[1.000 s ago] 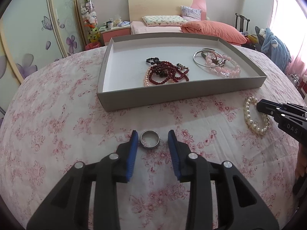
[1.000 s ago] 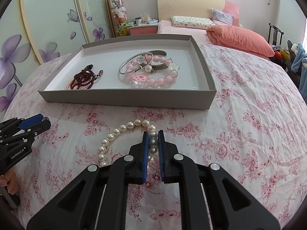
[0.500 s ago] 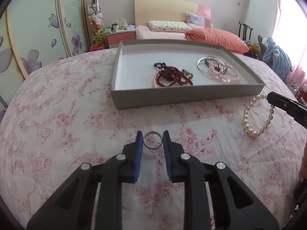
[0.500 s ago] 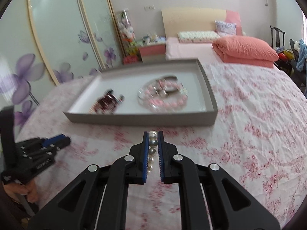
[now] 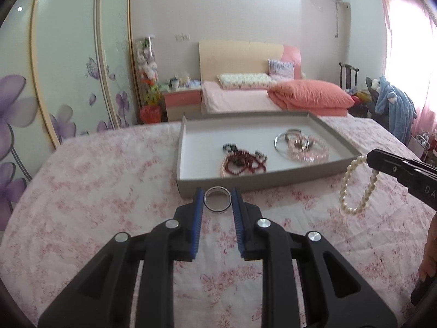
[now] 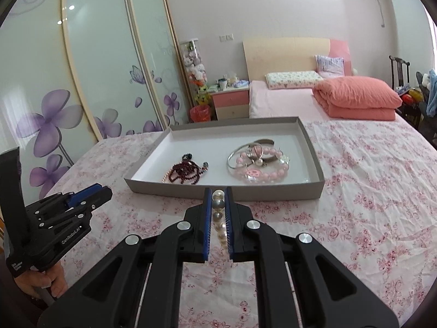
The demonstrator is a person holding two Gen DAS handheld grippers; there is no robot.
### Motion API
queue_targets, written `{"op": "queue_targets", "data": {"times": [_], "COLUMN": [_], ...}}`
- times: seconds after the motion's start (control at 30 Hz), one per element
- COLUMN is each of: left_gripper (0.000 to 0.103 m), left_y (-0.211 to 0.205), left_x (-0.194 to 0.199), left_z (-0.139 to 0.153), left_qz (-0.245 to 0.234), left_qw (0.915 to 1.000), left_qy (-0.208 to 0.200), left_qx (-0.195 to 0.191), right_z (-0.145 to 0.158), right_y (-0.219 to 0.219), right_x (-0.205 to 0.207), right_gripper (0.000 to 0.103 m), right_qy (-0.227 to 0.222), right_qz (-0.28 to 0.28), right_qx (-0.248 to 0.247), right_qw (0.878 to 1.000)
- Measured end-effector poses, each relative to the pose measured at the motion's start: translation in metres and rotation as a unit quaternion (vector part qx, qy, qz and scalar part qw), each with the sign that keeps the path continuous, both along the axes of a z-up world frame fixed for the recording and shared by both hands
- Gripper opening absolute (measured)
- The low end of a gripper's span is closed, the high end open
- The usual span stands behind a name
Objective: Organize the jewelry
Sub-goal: 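Carry the ring and pearl bracelet into the gray tray and open both tools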
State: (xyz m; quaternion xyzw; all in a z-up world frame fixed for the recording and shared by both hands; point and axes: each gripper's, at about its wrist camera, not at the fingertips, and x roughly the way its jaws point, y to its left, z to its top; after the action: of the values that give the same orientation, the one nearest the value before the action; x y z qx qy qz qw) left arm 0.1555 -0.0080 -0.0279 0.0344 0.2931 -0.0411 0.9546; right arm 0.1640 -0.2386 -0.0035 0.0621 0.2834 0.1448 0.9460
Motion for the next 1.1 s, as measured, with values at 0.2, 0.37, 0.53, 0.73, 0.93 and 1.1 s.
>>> {"op": "queue_targets", "data": {"times": [0.2, 0.37, 0.53, 0.73, 0.93, 1.1], "left_gripper": [0.022, 0.022, 0.022, 0.022, 0.022, 0.022], "left_y": [-0.006, -0.012, -0.016, -0.019, -0.022, -0.024], "left_x": [-0.014, -0.023, -0.029, -0.031, -0.032, -0.032], "left_z": [0.016, 0.027, 0.034, 0.039, 0.046, 0.052], "left_qz": [0.005, 0.003, 0.0, 0.001, 0.0, -0.001], "left_qw": [0.9988, 0.9971, 0.9954, 0.9946, 0.9937, 0.993], "left_qy": [-0.048, -0.075, -0.095, -0.103, -0.112, -0.118], "left_qx": [0.009, 0.014, 0.017, 0.01, 0.007, 0.004], "right_z": [0.012, 0.023, 0.031, 0.04, 0.052, 0.057], "right_y": [0.005, 0.008, 0.012, 0.015, 0.019, 0.021], "right_x": [-0.011, -0.021, -0.026, -0.032, -0.036, -0.037], "right_gripper": [0.01, 0.01, 0.01, 0.01, 0.01, 0.01], "right_qy": [-0.039, -0.077, -0.103, -0.134, -0.165, -0.178], "right_qz": [-0.009, -0.024, -0.031, -0.042, -0.049, -0.053], "right_qx": [-0.009, -0.02, -0.027, -0.039, -0.053, -0.057], "right_qw": [0.999, 0.997, 0.994, 0.989, 0.984, 0.981]}}
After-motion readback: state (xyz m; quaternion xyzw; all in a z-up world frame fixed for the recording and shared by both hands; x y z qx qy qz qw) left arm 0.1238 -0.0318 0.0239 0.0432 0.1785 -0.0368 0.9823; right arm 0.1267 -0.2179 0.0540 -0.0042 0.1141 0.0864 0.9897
